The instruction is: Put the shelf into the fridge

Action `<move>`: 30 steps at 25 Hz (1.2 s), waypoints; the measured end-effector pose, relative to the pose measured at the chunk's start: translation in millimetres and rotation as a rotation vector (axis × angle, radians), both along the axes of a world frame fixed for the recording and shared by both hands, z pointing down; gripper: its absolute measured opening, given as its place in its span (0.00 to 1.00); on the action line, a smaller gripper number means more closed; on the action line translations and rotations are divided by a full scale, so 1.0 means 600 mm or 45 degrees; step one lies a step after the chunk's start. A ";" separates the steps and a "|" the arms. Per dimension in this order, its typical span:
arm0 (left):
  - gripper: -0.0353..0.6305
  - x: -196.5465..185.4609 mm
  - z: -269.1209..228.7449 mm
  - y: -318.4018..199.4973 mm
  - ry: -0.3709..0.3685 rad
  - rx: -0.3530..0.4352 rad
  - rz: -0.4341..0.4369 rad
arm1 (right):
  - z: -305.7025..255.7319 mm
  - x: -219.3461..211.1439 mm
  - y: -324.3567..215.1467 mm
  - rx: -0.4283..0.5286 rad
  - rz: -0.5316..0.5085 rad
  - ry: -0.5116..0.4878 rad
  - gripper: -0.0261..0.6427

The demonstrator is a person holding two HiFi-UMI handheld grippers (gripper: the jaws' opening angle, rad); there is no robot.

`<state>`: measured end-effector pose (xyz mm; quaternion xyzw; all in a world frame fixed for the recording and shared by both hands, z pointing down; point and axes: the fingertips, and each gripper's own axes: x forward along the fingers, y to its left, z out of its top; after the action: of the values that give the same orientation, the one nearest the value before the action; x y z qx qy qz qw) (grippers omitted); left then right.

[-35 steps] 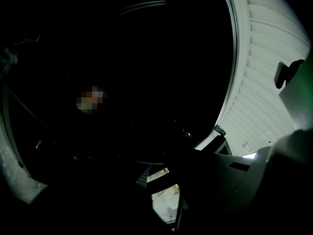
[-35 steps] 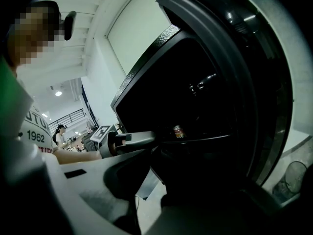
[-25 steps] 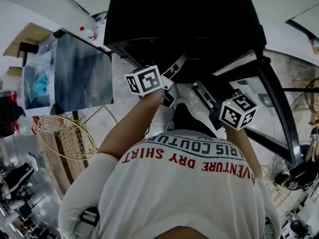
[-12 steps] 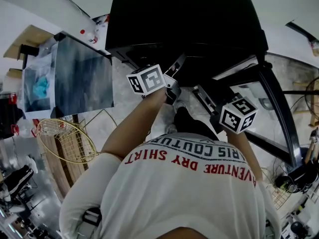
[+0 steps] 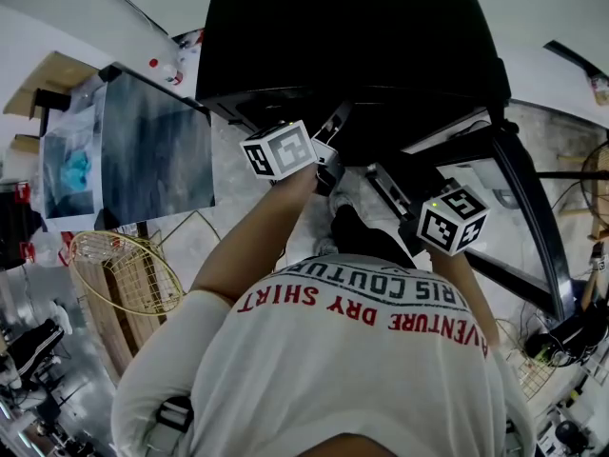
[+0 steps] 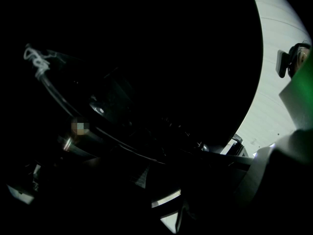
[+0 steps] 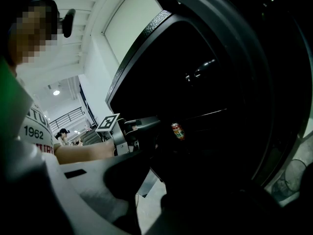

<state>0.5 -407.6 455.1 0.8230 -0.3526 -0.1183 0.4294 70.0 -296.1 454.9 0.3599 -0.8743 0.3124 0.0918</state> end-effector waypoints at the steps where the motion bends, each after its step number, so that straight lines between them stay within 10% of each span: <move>1: 0.23 -0.001 0.000 -0.002 -0.002 0.002 -0.002 | 0.000 0.000 0.000 -0.002 0.001 -0.004 0.15; 16: 0.27 -0.007 -0.001 0.014 -0.137 0.047 0.023 | -0.014 -0.003 0.003 0.014 -0.002 0.000 0.14; 30: 0.19 -0.030 -0.028 0.209 -0.260 -0.005 0.325 | -0.082 -0.024 0.050 0.130 -0.034 -0.054 0.09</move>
<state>-17.5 -282.4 438.1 0.8679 -0.2873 0.0222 0.4046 55.4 -266.1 405.6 0.3458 -0.8956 0.2737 0.0587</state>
